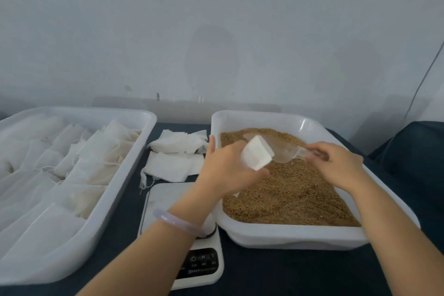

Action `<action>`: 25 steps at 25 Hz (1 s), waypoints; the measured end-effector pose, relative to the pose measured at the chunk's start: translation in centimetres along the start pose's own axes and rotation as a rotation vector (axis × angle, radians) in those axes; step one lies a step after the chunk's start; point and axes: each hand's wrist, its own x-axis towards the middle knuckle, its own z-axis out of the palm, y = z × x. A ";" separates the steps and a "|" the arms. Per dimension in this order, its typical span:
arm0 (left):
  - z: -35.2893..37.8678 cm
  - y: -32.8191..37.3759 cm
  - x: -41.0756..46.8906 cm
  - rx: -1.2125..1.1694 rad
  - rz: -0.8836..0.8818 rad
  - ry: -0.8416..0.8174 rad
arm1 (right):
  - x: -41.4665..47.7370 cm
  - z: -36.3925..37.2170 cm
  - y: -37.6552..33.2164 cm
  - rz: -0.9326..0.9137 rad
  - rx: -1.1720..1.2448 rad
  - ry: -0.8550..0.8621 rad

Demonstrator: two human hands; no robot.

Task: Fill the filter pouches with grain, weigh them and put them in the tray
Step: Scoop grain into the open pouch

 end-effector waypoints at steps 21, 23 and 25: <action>0.1 -0.4 0.4 -0.058 -0.115 -0.151 | 0.4 -12.4 -5.7 -0.527 -0.446 0.207; 0.1 -0.3 0.5 -0.024 -0.105 -0.160 | 0.5 -12.6 -6.4 -0.585 -0.520 0.233; 0.0 -0.2 0.4 -0.039 -0.107 -0.168 | 0.7 -12.7 -6.9 -0.612 -0.554 0.237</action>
